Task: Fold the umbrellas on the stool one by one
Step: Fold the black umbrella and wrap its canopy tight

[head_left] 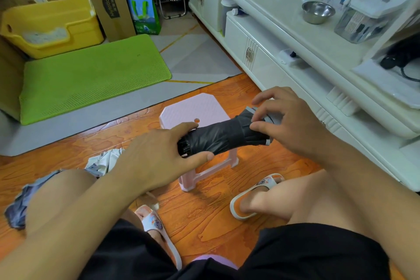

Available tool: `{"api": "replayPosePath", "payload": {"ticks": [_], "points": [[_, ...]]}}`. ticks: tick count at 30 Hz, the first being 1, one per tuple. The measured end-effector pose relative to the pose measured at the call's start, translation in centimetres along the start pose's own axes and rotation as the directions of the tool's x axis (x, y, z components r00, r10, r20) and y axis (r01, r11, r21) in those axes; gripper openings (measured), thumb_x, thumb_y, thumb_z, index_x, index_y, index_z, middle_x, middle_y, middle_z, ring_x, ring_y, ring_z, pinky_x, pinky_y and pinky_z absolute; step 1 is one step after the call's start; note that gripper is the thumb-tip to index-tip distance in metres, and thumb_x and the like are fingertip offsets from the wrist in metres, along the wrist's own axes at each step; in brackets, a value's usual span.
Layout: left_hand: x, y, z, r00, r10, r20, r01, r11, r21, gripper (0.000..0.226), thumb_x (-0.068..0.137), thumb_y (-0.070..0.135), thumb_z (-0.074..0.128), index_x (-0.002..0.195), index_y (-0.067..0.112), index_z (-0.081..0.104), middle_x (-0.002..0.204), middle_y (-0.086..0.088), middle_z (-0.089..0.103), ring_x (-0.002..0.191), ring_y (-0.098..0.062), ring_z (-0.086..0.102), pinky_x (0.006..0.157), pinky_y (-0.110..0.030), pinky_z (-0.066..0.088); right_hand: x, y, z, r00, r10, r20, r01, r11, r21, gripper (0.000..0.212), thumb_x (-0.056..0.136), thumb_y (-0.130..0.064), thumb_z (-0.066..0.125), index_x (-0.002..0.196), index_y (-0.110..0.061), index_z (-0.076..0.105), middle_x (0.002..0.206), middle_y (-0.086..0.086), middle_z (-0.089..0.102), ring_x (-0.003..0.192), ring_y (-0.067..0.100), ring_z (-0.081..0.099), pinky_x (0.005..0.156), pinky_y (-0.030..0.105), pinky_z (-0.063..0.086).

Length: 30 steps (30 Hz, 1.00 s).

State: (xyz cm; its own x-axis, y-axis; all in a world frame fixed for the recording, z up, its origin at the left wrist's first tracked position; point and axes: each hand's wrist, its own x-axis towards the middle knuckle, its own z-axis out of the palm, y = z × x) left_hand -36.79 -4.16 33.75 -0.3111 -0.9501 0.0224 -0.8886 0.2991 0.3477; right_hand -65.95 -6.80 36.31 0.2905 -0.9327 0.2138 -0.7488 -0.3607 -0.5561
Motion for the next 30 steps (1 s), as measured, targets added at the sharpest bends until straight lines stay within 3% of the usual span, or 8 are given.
{"api": "replayPosePath", "payload": {"ticks": [4, 9, 15, 19, 24, 27, 30], "points": [[-0.1, 0.1, 0.0, 1.0, -0.008, -0.017, 0.008, 1.0, 0.015, 0.089, 0.07, 0.1, 0.029, 0.143, 0.051, 0.04, 0.104, 0.01, 0.074, 0.099, -0.02, 0.068, 0.077, -0.036, 0.055, 0.3, -0.3, 0.6, 0.998, 0.03, 0.048, -0.03, 1.0, -0.008, 0.008, 0.089, -0.015, 0.073, 0.085, -0.02, 0.068, 0.103, -0.011, 0.064, 0.1, 0.007, 0.052, 0.086, 0.018, 0.041], [-0.5, -0.2, 0.2, 0.998, 0.05, -0.04, -0.05, 0.999, 0.013, 0.086, 0.074, 0.099, 0.022, 0.141, 0.051, 0.046, 0.088, 0.009, 0.073, 0.086, -0.019, 0.068, 0.069, -0.036, 0.054, 0.3, -0.5, 0.2, 0.986, 0.165, 0.035, -0.168, 0.982, 0.093, 0.009, 0.096, -0.013, 0.065, 0.088, -0.017, 0.064, 0.101, -0.009, 0.063, 0.093, 0.0, 0.057, 0.071, 0.0, 0.039], [-1.3, -0.1, 0.7, 0.997, 0.067, 0.026, -0.069, 0.996, 0.062, 0.095, 0.066, 0.105, 0.016, 0.137, 0.048, 0.044, 0.099, 0.012, 0.071, 0.09, -0.016, 0.068, 0.065, -0.031, 0.05, 0.1, -0.4, 1.0, 0.976, 0.187, 0.112, -0.195, 0.979, 0.066, 0.009, 0.096, -0.02, 0.064, 0.088, -0.021, 0.062, 0.097, -0.005, 0.061, 0.09, 0.007, 0.057, 0.072, 0.021, 0.04], [-1.3, 0.1, 0.8, 0.996, 0.086, 0.034, -0.09, 0.981, 0.169, 0.083, 0.072, 0.1, 0.017, 0.127, 0.045, 0.046, 0.093, 0.01, 0.07, 0.086, -0.019, 0.068, 0.063, -0.032, 0.049, 0.0, -0.6, 1.5, 0.966, 0.213, 0.145, -0.224, 0.973, 0.06, 0.009, 0.099, -0.02, 0.059, 0.09, -0.02, 0.06, 0.097, -0.003, 0.059, 0.087, 0.007, 0.055, 0.069, 0.022, 0.039], [-0.9, -0.1, 0.4, 0.996, 0.092, -0.007, -0.088, 0.971, 0.222, 0.06, 0.089, 0.074, 0.012, 0.121, 0.04, 0.05, 0.082, 0.004, 0.067, 0.075, -0.024, 0.064, 0.058, -0.033, 0.045, 0.1, -1.0, 1.6, 0.962, 0.225, 0.157, -0.238, 0.969, 0.068, 0.008, 0.101, -0.02, 0.057, 0.094, -0.019, 0.061, 0.1, -0.002, 0.06, 0.091, 0.009, 0.056, 0.072, 0.023, 0.042], [-0.8, 0.0, 0.2, 0.998, 0.066, 0.001, -0.065, 0.98, 0.189, 0.059, 0.089, 0.073, 0.013, 0.119, 0.039, 0.052, 0.08, 0.003, 0.066, 0.074, -0.023, 0.062, 0.057, -0.032, 0.04, 0.4, -1.3, 1.5, 0.961, 0.228, 0.155, -0.24, 0.968, 0.067, 0.008, 0.101, -0.019, 0.057, 0.095, -0.017, 0.061, 0.101, -0.001, 0.06, 0.092, 0.011, 0.057, 0.072, 0.022, 0.044], [-0.8, 0.8, 0.5, 0.999, -0.036, 0.026, 0.031, 0.981, 0.19, 0.068, 0.086, 0.084, 0.011, 0.099, 0.033, 0.054, 0.075, 0.003, 0.063, 0.067, -0.021, 0.055, 0.055, -0.031, 0.038, 0.6, -1.6, 1.4, 0.962, 0.222, 0.162, -0.233, 0.971, 0.053, 0.007, 0.101, -0.019, 0.056, 0.095, -0.018, 0.06, 0.1, -0.001, 0.059, 0.091, 0.011, 0.057, 0.069, 0.021, 0.043]]}}
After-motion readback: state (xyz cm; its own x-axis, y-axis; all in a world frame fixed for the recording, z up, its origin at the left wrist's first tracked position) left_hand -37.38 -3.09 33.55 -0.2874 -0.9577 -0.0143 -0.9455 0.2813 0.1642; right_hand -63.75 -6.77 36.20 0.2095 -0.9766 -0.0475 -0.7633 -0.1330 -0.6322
